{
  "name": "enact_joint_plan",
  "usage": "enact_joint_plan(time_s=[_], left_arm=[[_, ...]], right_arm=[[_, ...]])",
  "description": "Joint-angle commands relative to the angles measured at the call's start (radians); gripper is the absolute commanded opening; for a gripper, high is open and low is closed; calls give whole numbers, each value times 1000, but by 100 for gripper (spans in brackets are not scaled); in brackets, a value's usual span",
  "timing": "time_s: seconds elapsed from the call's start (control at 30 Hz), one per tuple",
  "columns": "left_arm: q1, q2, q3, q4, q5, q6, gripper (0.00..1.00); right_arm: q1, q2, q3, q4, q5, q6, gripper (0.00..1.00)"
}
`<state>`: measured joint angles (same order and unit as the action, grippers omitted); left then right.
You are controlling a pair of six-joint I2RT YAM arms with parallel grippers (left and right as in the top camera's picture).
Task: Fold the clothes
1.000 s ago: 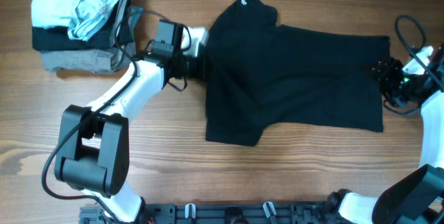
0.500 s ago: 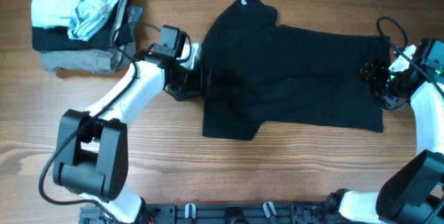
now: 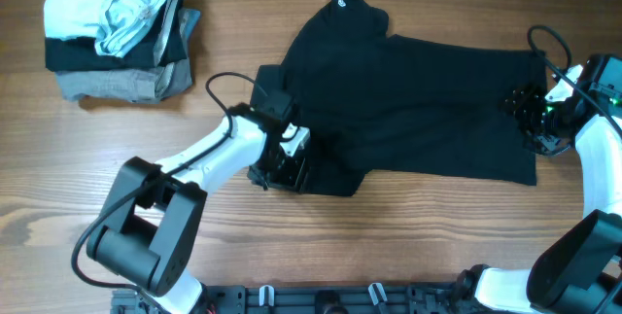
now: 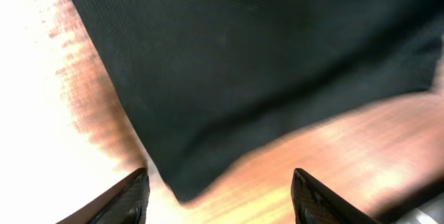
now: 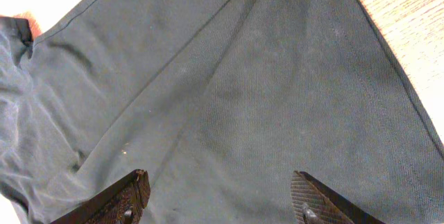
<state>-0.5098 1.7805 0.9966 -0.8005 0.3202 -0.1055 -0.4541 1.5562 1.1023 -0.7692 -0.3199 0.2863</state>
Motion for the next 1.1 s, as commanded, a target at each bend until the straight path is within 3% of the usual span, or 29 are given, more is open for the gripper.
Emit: enact_joint_plan(time_s=[0.0,0.03,0.1,0.17,0.23,0.43,0.83,0.87,0.93,0.97,1.07], left_arm=[[-10,-17,-57,80,-94,-33,63],[-10,-17,-62,87,-93,-43,59],[-10,-17,-62,80,-72,-70,20],[-8,-17,-61,59,-1,-95,4],[-7,-21,-56,5,59,-119,4],[11,-93,1,-357,141,-159,4],[11,-188,1,-513,214,-191,4],[11,-188,1,-523,214,-192,9],[11,-188,1,-522,214,-191,50],[11,-188,3,-516,215,-191,60],[26,-188,37,-462,222,-186,65]], right_arm=[[2,11,2,-3,14,5,70],[2,11,2,-4,14,5,70],[2,11,2,-6,14,5,70],[2,11,2,-6,14,5,70],[2,11,2,-6,14,5,70],[2,11,2,0,14,5,70],[2,11,2,-7,52,5,71],[2,11,2,-6,56,5,71],[2,11,2,-6,55,5,71],[2,11,2,-6,55,5,71],[2,11,2,-6,56,5,71]])
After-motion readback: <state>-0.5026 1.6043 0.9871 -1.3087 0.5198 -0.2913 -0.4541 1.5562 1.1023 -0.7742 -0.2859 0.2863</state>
